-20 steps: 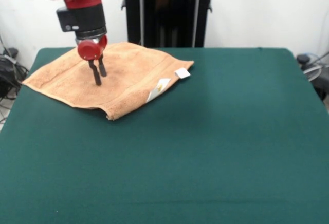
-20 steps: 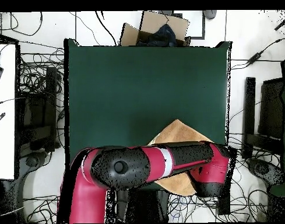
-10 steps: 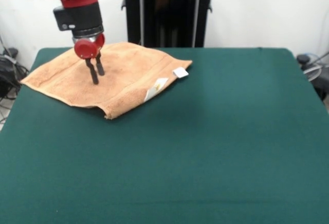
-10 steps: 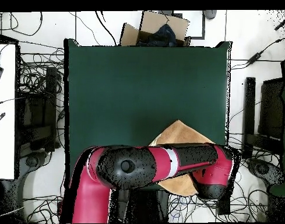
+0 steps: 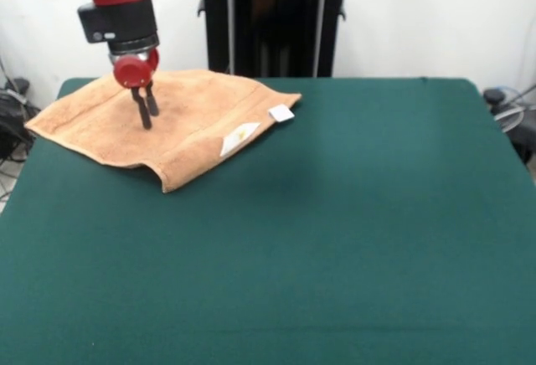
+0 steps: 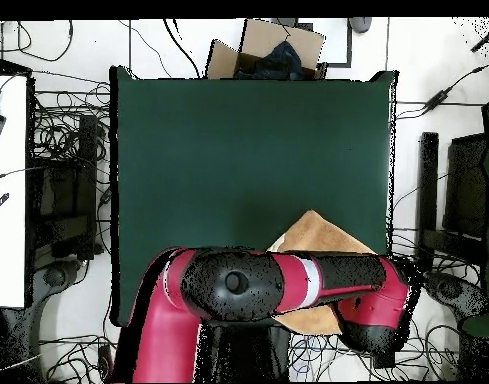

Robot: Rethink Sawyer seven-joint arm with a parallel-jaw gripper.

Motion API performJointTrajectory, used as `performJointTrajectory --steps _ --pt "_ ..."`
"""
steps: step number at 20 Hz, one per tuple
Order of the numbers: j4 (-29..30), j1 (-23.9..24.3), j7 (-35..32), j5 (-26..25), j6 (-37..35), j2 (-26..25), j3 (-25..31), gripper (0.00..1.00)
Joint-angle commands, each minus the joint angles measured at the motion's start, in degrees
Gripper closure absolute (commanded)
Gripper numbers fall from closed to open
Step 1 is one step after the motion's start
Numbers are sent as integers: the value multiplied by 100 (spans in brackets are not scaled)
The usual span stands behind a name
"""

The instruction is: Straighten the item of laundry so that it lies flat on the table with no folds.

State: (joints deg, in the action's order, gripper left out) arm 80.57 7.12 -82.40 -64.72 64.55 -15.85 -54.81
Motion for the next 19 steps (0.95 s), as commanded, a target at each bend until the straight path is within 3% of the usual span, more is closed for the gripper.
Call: performJointTrajectory --steps 1,9,13,19 --pt "217 172 1339 76 -1606 -991 456 0" --pt "211 -213 474 -41 -1681 -986 483 0" --pt "70 -438 -422 -324 -1733 -925 592 0" --pt "69 -1811 -4099 -1651 -1334 -294 331 0"
